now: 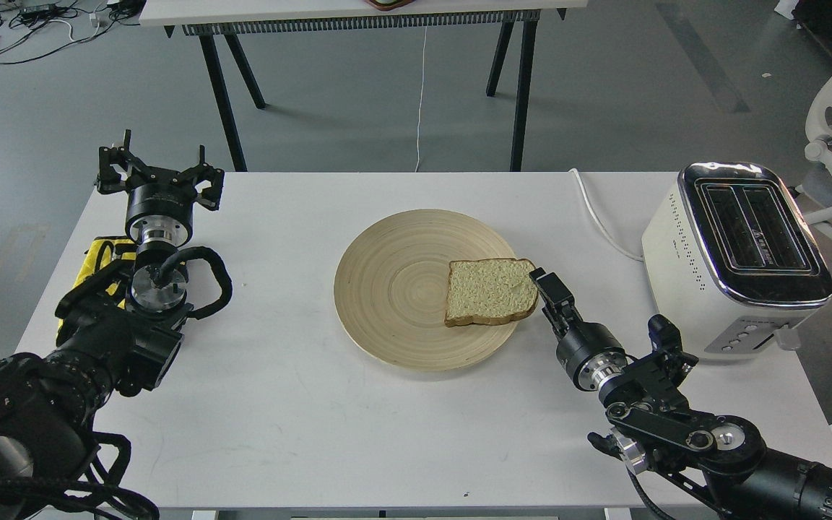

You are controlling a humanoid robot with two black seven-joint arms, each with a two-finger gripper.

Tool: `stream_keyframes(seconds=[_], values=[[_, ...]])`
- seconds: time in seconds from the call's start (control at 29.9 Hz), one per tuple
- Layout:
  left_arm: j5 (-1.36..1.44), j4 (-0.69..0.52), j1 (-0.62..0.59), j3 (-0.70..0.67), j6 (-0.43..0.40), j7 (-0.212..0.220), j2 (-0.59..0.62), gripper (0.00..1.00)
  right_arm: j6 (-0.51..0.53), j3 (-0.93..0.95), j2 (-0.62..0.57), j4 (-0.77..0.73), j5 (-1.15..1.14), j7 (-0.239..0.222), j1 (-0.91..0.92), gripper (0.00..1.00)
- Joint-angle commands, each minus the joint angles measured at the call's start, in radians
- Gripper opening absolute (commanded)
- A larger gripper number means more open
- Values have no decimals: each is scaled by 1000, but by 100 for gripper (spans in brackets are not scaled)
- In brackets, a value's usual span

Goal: Put bread in toaster with right arm
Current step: 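Lower the open right gripper onto the bread slice's edge on the plate, then close the right gripper on the bread slice and lift it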

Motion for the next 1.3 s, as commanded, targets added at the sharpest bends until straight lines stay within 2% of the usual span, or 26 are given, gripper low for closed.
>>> stream_keyframes(seconds=[0.0,0.33,0.57,0.94,1.27], values=[[0,0,2,0,0,0,0,100,0,-16,5,0,0,-1,2,72],[0,0,0,0,0,0,0,100,0,-19,8,1,0,1,2,63],[0,0,0,0,0,0,0,100,0,-19,8,1,0,1,2,44],[0,0,0,0,0,0,0,100,0,-21,6,1,0,1,2,37],[0,0,0,0,0,0,0,100,0,-21,3,0,-2,2,5,26]])
